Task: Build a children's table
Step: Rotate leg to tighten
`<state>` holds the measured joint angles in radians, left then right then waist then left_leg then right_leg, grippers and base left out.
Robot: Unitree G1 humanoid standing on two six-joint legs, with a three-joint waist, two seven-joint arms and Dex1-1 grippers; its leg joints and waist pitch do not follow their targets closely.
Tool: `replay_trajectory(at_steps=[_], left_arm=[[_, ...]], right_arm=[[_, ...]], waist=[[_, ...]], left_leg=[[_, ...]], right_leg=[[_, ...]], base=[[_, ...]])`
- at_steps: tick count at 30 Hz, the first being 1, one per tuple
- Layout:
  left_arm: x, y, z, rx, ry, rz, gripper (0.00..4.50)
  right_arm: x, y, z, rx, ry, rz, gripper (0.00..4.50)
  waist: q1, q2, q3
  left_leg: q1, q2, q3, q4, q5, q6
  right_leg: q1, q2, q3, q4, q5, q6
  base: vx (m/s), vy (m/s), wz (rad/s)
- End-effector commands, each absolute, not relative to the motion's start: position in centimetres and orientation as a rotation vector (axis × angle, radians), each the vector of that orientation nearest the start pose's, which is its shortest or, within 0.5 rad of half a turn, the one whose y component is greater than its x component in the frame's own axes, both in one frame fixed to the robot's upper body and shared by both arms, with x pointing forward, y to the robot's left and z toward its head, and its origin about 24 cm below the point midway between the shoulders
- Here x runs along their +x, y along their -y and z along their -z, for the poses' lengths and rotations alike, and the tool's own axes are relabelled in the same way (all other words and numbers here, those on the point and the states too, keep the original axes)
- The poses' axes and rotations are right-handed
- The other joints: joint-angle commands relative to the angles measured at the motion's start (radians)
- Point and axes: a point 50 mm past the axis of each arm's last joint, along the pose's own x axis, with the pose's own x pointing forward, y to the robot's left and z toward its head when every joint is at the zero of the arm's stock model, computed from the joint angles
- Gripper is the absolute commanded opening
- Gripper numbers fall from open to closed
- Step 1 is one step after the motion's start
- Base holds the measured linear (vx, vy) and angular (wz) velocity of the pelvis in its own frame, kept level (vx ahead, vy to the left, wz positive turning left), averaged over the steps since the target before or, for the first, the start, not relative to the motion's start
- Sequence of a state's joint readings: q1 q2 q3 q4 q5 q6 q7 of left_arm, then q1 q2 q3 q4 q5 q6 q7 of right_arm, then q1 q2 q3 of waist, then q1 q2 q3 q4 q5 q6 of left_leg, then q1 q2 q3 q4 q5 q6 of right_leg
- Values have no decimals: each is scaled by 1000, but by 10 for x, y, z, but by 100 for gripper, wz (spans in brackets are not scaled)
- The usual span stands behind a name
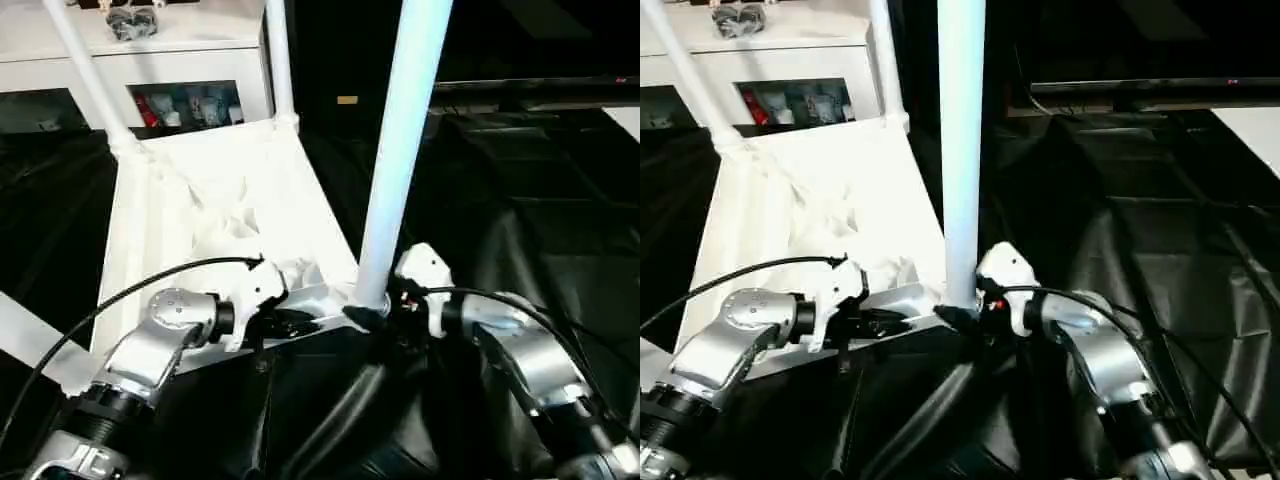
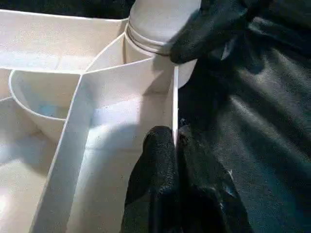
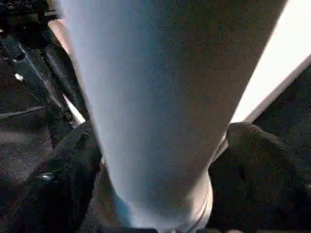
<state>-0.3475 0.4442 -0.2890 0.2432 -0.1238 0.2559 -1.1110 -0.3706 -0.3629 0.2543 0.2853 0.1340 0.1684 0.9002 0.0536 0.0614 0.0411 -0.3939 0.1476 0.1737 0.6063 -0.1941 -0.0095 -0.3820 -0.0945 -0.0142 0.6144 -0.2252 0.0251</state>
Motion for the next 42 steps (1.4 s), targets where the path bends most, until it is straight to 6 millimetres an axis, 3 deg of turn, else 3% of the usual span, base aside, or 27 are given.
replay_trajectory(at_steps=[1, 2, 4, 11, 14, 15, 17, 19, 25, 31, 34, 35, 42], left_arm=[[268, -138, -36, 240, -473, 1323, 0], [268, -139, -36, 240, -474, 1322, 0], [269, -141, -36, 240, -477, 1317, 0], [271, -145, -36, 236, -489, 1308, 0], [273, -146, -37, 234, -489, 1307, 0], [274, -147, -37, 234, -489, 1307, 0], [274, -147, -37, 234, -490, 1308, 0], [275, -148, -37, 229, -493, 1310, 0], [277, -148, -37, 220, -494, 1311, 0], [281, -151, -37, 222, -493, 1308, 0], [281, -150, -38, 216, -487, 1305, 0], [281, -149, -39, 215, -485, 1304, 0], [286, -145, -32, 265, -462, 1210, 0]], right_arm=[[293, 123, -51, -251, -257, -1127, 386], [294, 123, -52, -249, -254, -1136, 386], [296, 123, -53, -246, -252, -1154, 360], [296, 124, -51, -247, -263, -1209, 305], [297, 125, -51, -250, -266, -1222, 285], [297, 125, -50, -251, -268, -1225, 273], [298, 124, -50, -251, -268, -1227, 258], [298, 124, -50, -249, -267, -1237, 247], [297, 122, -48, -243, -268, -1250, 209], [299, 119, -48, -223, -254, -1252, 199], [301, 118, -52, -199, -234, -1247, 199], [302, 118, -53, -194, -230, -1248, 199], [299, 116, -45, -184, -254, -1237, 198]], waist=[[1, -18, -59], [2, -24, -60], [3, -20, -60], [5, -24, -62], [5, -22, -62], [5, -16, -62], [4, -20, -61], [4, -9, -60], [3, -11, -61], [2, -5, -58], [1, -9, -57], [2, -14, -56], [2, -10, -55]], left_leg=[[24, 70, -18, -71, -104, 109], [25, 70, -18, -71, -105, 105], [24, 69, -18, -71, -104, 102], [23, 68, -17, -67, -92, 108], [23, 69, -17, -67, -92, 107], [24, 68, -18, -67, -94, 105], [24, 69, -17, -69, -114, 98], [25, 69, -19, -71, -131, 86], [25, 68, -18, -71, -139, 81], [28, 69, -19, -76, -187, 57], [29, 70, -20, -80, -224, 39], [27, 70, -20, -81, -222, 39], [26, 70, -20, -81, -211, 45]], right_leg=[[33, -46, 19, -50, 33, -313], [33, -45, 19, -49, 37, -311], [34, -47, 19, -49, 42, -311], [36, -47, 19, -46, 71, -321], [36, -46, 18, -45, 71, -321], [35, -46, 17, -44, 70, -323], [35, -46, 18, -46, 53, -327], [35, -45, 17, -47, 40, -324], [37, -45, 18, -46, 64, -331], [34, -45, 19, -51, 2, -327], [34, -47, 21, -55, -38, -322], [34, -47, 22, -55, -44, -319], [33, -47, 22, -57, -26, -316]], base=[[0, 0, 0], [0, 0, 0], [0, 0, 0], [0, 0, 0], [0, 0, 0], [0, 0, 0], [0, 0, 0], [0, 0, 0], [0, 0, 0], [0, 0, 0], [0, 0, 0], [0, 0, 0], [0, 0, 0]])
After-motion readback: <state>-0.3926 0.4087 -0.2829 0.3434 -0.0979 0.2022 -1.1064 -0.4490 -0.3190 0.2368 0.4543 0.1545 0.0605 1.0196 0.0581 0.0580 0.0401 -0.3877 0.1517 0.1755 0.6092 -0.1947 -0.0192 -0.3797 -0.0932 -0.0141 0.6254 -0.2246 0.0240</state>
